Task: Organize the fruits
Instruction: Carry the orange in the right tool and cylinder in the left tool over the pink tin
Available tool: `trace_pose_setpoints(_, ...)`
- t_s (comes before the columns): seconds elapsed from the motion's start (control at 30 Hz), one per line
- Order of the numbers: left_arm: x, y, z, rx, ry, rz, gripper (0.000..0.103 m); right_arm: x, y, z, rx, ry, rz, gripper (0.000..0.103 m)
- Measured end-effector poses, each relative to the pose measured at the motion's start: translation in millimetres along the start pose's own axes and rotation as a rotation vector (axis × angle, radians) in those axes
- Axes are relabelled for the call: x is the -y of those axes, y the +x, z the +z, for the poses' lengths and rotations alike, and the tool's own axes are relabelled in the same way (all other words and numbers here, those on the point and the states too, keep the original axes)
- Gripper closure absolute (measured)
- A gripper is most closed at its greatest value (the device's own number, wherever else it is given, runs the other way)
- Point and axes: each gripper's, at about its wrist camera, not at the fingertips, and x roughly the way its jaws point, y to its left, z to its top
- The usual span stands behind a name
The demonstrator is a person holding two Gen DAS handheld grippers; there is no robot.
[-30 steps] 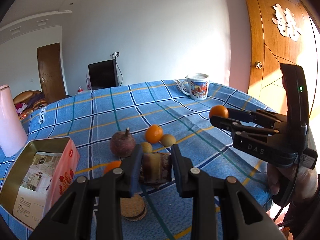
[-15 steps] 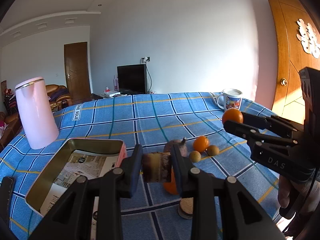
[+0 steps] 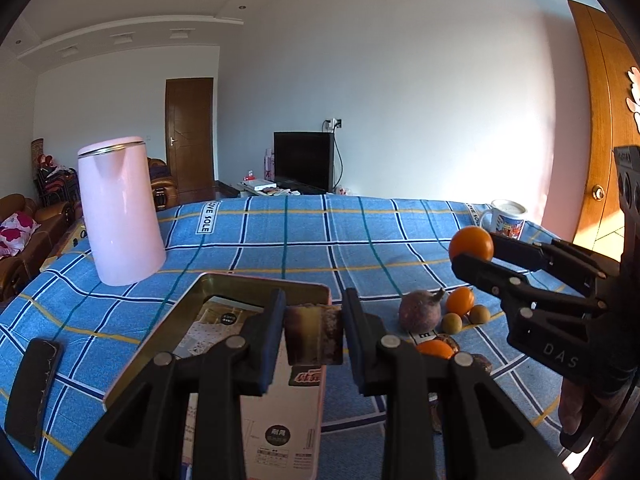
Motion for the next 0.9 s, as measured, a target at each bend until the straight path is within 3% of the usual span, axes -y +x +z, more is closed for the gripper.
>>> trace_pose_setpoints(0.4,-45,0,1,0.004,-0.065,0.085,0.072,-49,27,14,-0.006,-0.081,0.044,0.06)
trace_pose_setpoints(0.9,-72,7,-7,-0.039,-0.091,0.129,0.072,-92,57,18,-0.032,-0.148,0.083,0.06)
